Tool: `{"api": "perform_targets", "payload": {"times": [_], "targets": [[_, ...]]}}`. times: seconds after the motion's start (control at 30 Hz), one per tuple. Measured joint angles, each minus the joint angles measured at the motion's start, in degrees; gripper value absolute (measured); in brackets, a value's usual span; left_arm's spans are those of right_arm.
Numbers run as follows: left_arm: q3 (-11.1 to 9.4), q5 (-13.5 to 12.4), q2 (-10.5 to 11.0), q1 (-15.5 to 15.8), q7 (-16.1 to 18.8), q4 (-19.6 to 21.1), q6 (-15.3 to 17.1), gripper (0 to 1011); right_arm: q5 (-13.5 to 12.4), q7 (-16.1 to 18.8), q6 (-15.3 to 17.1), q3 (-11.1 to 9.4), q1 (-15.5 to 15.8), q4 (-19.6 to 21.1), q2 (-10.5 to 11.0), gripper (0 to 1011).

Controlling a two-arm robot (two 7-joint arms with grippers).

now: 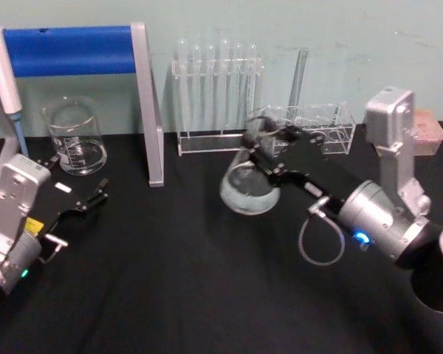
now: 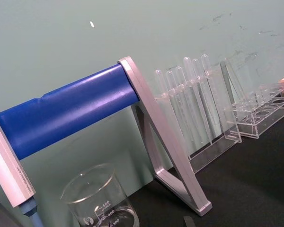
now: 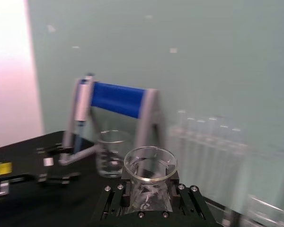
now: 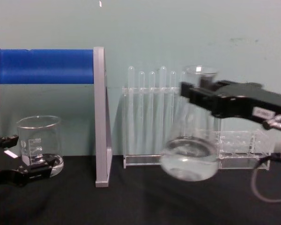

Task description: Grasp the erlenmeyer flask with one hand, shake it three times, then place it back.

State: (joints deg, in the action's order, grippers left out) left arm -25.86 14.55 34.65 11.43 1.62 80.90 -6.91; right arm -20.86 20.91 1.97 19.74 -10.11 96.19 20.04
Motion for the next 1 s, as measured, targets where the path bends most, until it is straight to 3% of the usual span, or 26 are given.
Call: {"api": "perform_targets", "payload": {"times": [0.2,0.53,0.77,1.0], "targets": [[0.00,0.00,0.00,0.00,0.00,0.00,0.00,1001,0.57,-5.23,-0.17,-4.23,1.84,0.69,0.12,453],[0.00,0.00,0.00,-0.01,0.00,0.00,0.00,1001,3.67,-12.82,0.15,-11.46,6.01,3.24,-0.36,456],[0.00,0.00,0.00,0.00,0.00,0.00,0.00,1001,4.79,-14.11,0.28,-13.66,7.44,3.93,-1.00,453],[0.00,0.00,0.00,-0.01,0.00,0.00,0.00,1001,5.02,-11.23,0.32,-13.11,6.73,3.30,-1.48,456]]}}
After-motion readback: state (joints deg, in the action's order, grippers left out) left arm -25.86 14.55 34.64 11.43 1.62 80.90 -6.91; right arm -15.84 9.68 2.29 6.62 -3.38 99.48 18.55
